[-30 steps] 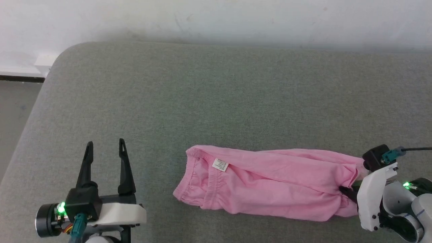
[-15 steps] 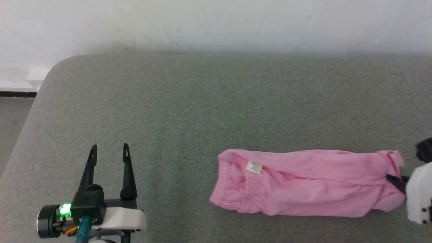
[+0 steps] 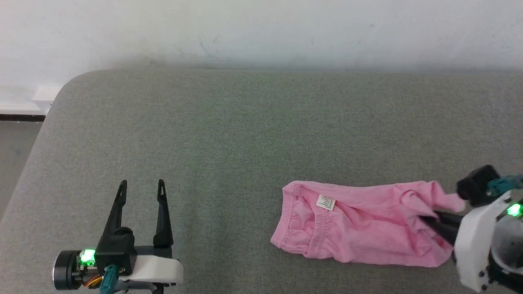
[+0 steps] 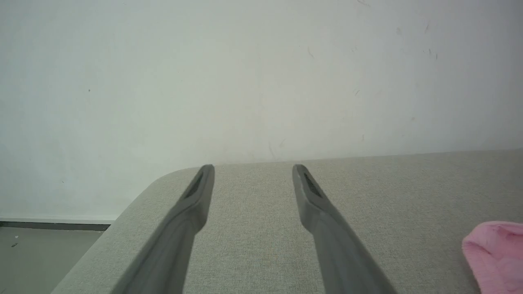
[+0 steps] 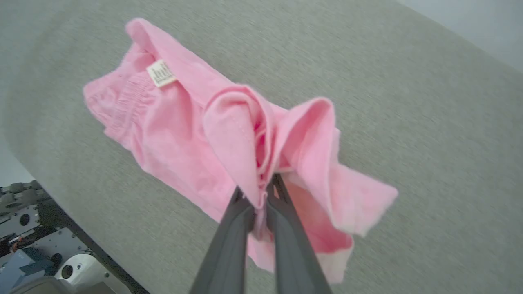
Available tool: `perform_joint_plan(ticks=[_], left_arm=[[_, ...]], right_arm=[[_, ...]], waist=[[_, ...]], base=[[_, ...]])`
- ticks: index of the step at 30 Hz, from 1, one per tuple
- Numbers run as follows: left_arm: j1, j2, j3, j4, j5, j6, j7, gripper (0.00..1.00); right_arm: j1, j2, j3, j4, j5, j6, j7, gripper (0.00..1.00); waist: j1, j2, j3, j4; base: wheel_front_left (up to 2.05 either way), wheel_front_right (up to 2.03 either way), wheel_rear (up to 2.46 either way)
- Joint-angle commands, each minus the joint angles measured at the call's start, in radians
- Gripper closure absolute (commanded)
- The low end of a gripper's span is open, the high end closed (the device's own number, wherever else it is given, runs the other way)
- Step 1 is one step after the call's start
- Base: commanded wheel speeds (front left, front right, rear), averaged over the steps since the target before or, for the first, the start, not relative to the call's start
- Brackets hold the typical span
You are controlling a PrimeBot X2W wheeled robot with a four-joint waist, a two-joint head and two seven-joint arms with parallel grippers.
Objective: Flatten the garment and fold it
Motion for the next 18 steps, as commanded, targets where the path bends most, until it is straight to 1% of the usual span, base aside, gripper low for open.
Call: perform_joint_plan(ticks=[1, 4, 7, 10, 13, 14, 15, 18], left_arm=[[0.003, -0.005, -0.006, 0.004, 0.013, -0.011, -0.005, 0.00], [-0.007, -0.012, -0.012, 0.008, 0.012, -0.011, -0.005, 0.00], [-0.019, -0.018, -0.016, 0.011, 0.010, -0.011, -0.005, 0.00], [-0.031, -0.024, -0.019, 0.014, 0.010, -0.010, -0.005, 0.00], [-0.045, -0.030, -0.024, 0.018, 0.010, -0.010, -0.005, 0.00], [-0.049, -0.031, -0.025, 0.019, 0.010, -0.011, -0.005, 0.00], [-0.049, -0.031, -0.025, 0.019, 0.010, -0.011, -0.005, 0.00], [-0.064, -0.035, -0.026, 0.024, 0.009, -0.010, -0.005, 0.00]], right_arm=[[-0.017, 0.024, 0.054, -0.062, -0.009, -0.001, 0.023, 1.00], [-0.067, 0.067, 0.139, -0.100, -0.017, -0.001, 0.042, 1.00], [-0.146, 0.125, 0.218, -0.069, -0.026, -0.001, 0.041, 1.00], [-0.230, 0.207, 0.279, 0.021, -0.032, -0.001, 0.030, 1.00], [-0.302, 0.272, 0.341, 0.143, -0.041, -0.001, 0.027, 1.00], [-0.323, 0.291, 0.357, 0.186, -0.043, -0.001, 0.022, 1.00], [-0.323, 0.291, 0.357, 0.186, -0.043, -0.001, 0.022, 1.00], [-0.366, 0.337, 0.402, 0.306, -0.046, -0.001, 0.001, 1.00]], waist=[[0.0000, -0.0001, 0.003, 0.007], [0.0000, -0.0001, 0.013, 0.019], [0.0000, -0.0001, 0.025, 0.031], [0.0000, -0.0001, 0.040, 0.041], [0.0000, -0.0001, 0.057, 0.053], [0.0000, -0.0001, 0.063, 0.057], [0.0000, -0.0001, 0.063, 0.057], [0.0000, -0.0001, 0.078, 0.068]], base=[[0.00, 0.00, 0.00], [0.00, 0.00, 0.00], [0.00, 0.00, 0.00], [0.00, 0.00, 0.00], [0.00, 0.00, 0.00], [0.00, 0.00, 0.00], [0.00, 0.00, 0.00], [0.00, 0.00, 0.00]])
